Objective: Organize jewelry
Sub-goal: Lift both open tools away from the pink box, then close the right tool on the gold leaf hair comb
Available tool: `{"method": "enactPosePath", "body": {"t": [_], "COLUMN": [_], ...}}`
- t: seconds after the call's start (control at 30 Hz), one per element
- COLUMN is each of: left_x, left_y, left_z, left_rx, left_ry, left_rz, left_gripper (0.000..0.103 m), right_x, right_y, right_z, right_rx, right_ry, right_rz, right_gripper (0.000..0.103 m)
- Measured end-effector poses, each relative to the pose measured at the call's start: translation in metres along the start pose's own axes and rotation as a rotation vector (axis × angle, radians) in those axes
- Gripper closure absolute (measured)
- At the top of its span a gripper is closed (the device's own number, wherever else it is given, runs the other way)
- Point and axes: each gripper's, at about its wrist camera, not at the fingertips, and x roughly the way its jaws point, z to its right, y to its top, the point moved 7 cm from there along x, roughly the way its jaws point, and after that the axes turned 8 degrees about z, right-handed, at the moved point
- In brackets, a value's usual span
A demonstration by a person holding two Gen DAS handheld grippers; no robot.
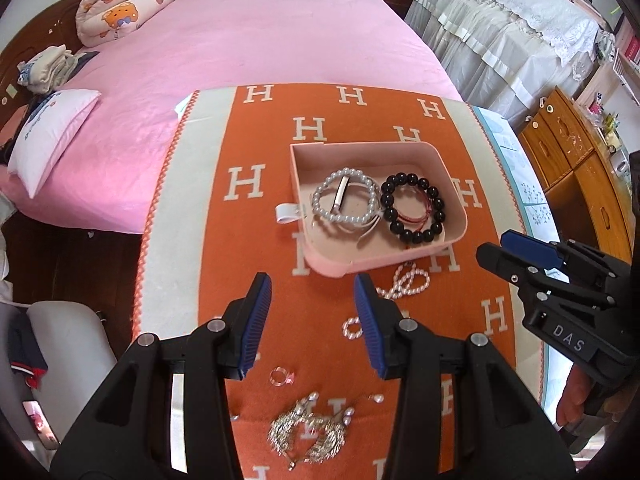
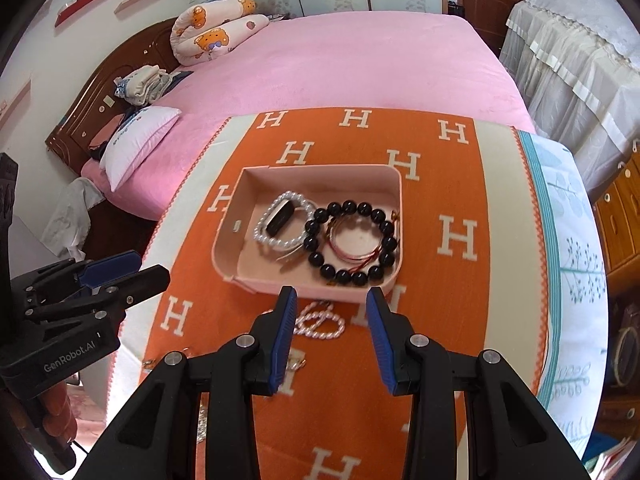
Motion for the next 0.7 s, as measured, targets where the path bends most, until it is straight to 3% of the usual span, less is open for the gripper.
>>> {"method": "enactPosePath", "body": {"t": [0.33, 0.7], "left_x": [-0.046, -0.063], "left_y": [-0.021, -0.061], "left_z": [-0.028, -0.037], "left_rx": [-0.043, -0.031], "left_ry": [-0.011, -0.027], "left_rz": [0.039, 0.022], "left_gripper": [0.063, 0.063], "right_x": [-0.035, -0.054], "right_y": [-0.03, -0.076], "right_z": [-0.013, -0.034], "right_rx": [0.033, 0.044], "right_ry": [-0.002, 0.022], "right_rz": [0.014, -0.018], "right_gripper": [0.067, 0.067]}}
